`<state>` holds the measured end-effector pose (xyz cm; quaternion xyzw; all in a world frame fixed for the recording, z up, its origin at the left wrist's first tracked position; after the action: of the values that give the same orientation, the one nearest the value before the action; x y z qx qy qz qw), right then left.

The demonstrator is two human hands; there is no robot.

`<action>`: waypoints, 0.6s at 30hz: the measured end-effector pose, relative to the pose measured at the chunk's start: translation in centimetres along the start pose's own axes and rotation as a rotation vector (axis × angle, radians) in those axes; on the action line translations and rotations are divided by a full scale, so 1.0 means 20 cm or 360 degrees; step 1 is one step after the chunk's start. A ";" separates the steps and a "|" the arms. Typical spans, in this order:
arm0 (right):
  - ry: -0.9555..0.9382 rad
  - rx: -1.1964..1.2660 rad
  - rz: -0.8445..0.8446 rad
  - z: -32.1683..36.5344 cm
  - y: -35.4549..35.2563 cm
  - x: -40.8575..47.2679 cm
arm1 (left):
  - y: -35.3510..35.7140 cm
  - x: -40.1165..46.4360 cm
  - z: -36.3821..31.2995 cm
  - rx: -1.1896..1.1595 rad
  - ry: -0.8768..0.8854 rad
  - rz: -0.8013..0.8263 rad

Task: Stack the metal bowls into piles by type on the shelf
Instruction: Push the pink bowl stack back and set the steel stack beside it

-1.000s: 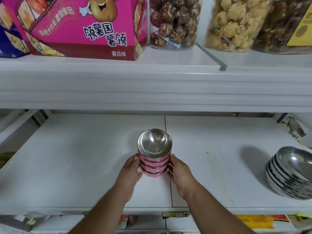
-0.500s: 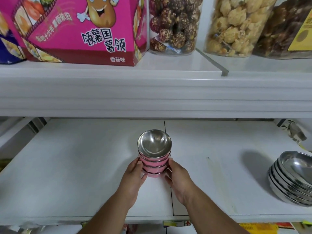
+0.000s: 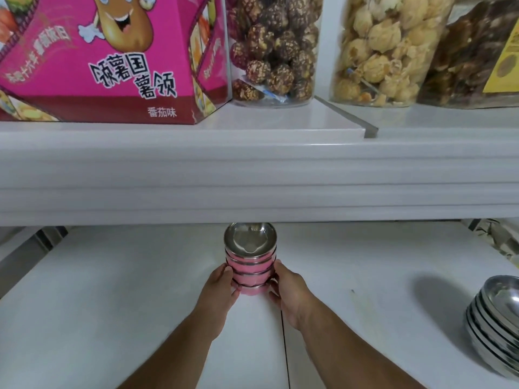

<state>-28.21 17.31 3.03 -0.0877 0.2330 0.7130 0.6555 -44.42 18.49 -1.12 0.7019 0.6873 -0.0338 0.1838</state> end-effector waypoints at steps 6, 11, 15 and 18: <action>-0.0037 0.0023 0.0041 0.03 -0.01 0.07 | 0.01 0.05 -0.05 0.0032 0.0016 -0.0004; 0.0076 -0.0157 0.0041 0.02 -0.03 0.03 | 0.00 0.01 -0.04 0.0225 -0.0083 -0.0114; 0.0117 -0.0585 0.0016 0.05 -0.07 -0.07 | 0.02 -0.11 -0.05 0.1065 -0.0169 -0.0117; 0.0050 -0.1197 -0.0027 0.02 -0.12 -0.14 | 0.04 -0.22 -0.01 0.1665 -0.0150 0.0038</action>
<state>-25.55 14.98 4.02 -0.3352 -0.0358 0.7420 0.5796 -43.82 14.39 0.52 0.7053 0.5616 -0.4020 -0.1601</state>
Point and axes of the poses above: each hand's wrist, its own x-axis towards the middle knuckle, its own y-axis out of the palm, z = x × y, the point moved 2 cm from there along x, towards the middle knuckle, and after that the axes turned 8 degrees about z, right-handed, at the moved point
